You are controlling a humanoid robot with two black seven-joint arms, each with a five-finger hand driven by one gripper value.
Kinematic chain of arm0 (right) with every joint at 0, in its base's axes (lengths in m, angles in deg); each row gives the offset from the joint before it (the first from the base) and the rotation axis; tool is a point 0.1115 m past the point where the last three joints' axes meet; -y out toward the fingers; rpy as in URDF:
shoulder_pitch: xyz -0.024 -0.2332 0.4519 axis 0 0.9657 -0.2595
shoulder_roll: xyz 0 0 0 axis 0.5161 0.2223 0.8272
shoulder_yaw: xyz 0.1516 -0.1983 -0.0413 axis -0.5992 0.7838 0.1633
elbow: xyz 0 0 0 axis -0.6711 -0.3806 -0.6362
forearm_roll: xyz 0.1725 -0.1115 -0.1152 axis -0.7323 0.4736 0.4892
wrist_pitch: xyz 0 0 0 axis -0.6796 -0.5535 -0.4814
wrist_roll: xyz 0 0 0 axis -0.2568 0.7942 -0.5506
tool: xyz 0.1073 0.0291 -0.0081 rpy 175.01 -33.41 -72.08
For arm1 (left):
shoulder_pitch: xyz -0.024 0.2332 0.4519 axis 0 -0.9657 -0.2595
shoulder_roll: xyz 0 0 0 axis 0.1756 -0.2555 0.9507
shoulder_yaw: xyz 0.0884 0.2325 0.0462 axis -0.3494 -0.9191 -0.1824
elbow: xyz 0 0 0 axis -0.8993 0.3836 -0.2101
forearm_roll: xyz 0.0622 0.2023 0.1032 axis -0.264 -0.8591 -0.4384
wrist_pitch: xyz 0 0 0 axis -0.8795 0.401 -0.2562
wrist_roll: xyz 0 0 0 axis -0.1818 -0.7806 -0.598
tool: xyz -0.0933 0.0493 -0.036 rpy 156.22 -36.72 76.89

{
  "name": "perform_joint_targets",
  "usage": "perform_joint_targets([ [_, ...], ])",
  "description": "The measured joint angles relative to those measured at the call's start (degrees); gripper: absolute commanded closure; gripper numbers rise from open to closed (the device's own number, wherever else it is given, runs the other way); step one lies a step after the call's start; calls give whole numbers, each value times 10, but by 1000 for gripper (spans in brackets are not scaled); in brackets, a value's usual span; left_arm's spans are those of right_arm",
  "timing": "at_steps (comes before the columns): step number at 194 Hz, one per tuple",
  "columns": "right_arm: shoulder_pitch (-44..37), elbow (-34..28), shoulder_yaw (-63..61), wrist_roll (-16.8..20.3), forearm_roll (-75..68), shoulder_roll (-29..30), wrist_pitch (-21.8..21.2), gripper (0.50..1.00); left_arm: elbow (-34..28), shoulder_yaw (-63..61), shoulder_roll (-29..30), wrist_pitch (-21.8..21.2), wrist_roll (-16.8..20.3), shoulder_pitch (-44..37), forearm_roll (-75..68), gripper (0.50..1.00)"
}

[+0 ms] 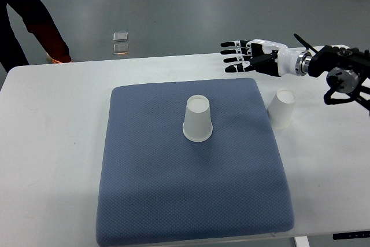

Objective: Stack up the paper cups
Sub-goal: 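Raise the right hand and swing it over the loose white paper cup, then lower the right hand down beside the loose white paper cup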

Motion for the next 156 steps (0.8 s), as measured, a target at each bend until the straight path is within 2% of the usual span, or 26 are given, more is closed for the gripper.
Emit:
perform_joint_targets([
  [37, -213, -41, 272, 2, 6, -12, -28, 583, 22, 0, 0, 1, 0, 1, 0, 500],
  [70, -395, -111, 487, 22, 7, 27, -50, 583, 24, -1, 0, 1, 0, 0, 0, 500],
  [98, -506, -162, 589, 29, 7, 64, -77, 583, 26, -1, 0, 1, 0, 1, -1, 500],
  [114, -563, -192, 632, 49, 7, 89, -94, 583, 32, -1, 0, 1, 0, 1, -1, 500],
  [131, -624, -226, 671, 70, 7, 116, -99, 581, 41, -1, 0, 1, 0, 1, -1, 500],
  [156, -686, -252, 690, 78, 7, 131, -100, 583, 43, 0, 0, 1, 0, 1, 0, 500],
])
